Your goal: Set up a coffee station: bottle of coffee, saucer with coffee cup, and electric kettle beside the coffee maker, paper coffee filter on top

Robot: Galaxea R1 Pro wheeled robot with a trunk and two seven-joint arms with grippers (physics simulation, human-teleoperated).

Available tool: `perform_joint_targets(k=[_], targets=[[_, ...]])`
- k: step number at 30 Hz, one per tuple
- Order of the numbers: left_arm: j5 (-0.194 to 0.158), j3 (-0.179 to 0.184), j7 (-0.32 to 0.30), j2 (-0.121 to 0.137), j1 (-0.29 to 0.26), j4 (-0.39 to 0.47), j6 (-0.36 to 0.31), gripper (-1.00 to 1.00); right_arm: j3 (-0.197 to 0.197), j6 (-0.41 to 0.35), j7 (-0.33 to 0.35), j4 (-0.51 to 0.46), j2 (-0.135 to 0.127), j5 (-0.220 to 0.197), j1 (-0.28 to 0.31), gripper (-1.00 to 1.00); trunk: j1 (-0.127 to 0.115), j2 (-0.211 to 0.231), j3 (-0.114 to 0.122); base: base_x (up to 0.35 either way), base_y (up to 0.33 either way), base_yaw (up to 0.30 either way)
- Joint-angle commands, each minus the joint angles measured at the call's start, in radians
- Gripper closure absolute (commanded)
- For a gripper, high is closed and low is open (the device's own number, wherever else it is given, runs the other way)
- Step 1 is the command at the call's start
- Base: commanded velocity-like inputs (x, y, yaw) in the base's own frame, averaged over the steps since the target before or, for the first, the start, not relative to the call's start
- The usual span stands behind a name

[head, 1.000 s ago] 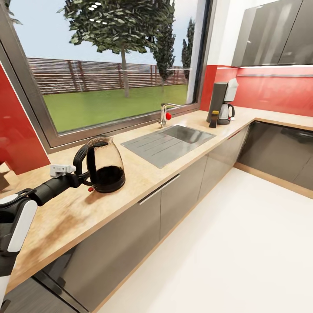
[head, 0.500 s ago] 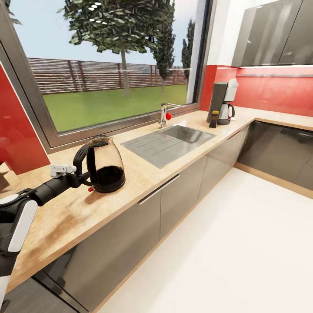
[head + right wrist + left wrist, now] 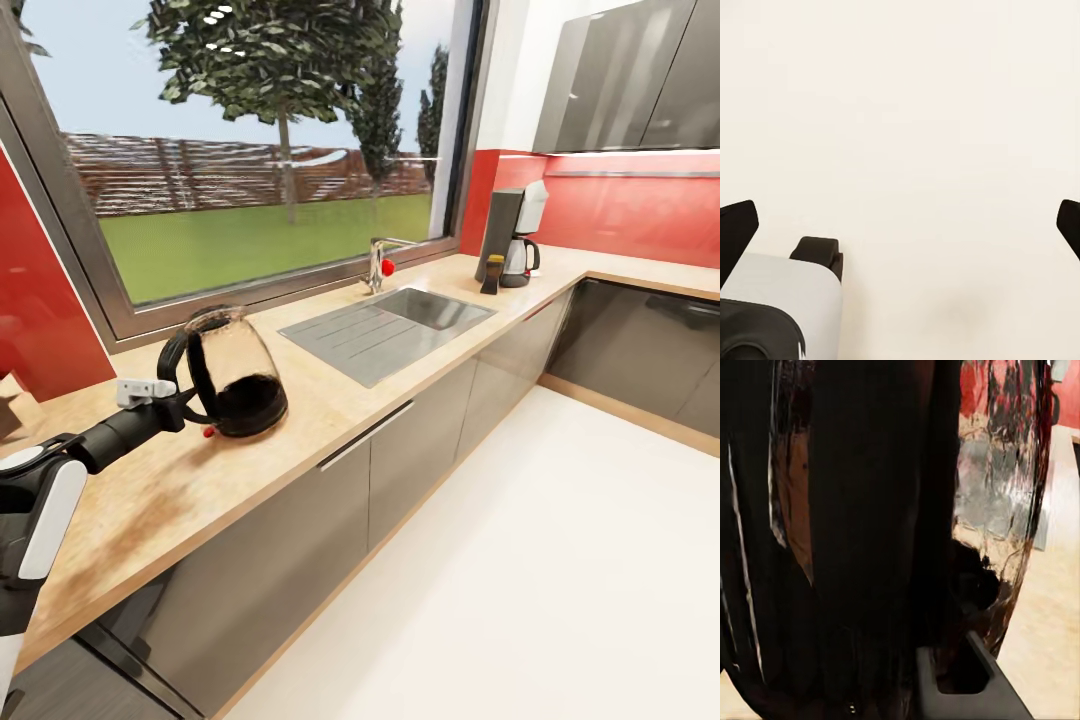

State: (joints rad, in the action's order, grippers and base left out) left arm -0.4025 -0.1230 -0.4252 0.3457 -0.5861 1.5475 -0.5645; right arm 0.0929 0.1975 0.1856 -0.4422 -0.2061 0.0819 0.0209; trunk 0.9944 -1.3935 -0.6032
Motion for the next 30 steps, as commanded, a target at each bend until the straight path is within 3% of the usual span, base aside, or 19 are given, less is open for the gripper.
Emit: perform_joint_targets(k=[1, 17, 30], targets=[[-0.004, -0.001, -0.002, 0.0, 0.0, 0.0, -0.008, 1.0, 0.008, 0.003, 0.008, 0.0, 0.001, 0.009, 0.001, -1.0, 0.0, 0.0, -0.001, 0.0, 0.0, 0.0], [-0.004, 0.032, -0.003, -0.001, 0.0, 0.002, -0.006, 1.0, 0.008, 0.003, 0.008, 0.0, 0.001, 0.009, 0.001, -1.0, 0.0, 0.0, -0.001, 0.0, 0.0, 0.0], [-0.004, 0.033, -0.003, -0.001, -0.001, 0.006, -0.006, 1.0, 0.008, 0.003, 0.008, 0.0, 0.001, 0.009, 0.001, -1.0, -0.038, 0.07, 0.03, 0.0, 0.0, 0.0]])
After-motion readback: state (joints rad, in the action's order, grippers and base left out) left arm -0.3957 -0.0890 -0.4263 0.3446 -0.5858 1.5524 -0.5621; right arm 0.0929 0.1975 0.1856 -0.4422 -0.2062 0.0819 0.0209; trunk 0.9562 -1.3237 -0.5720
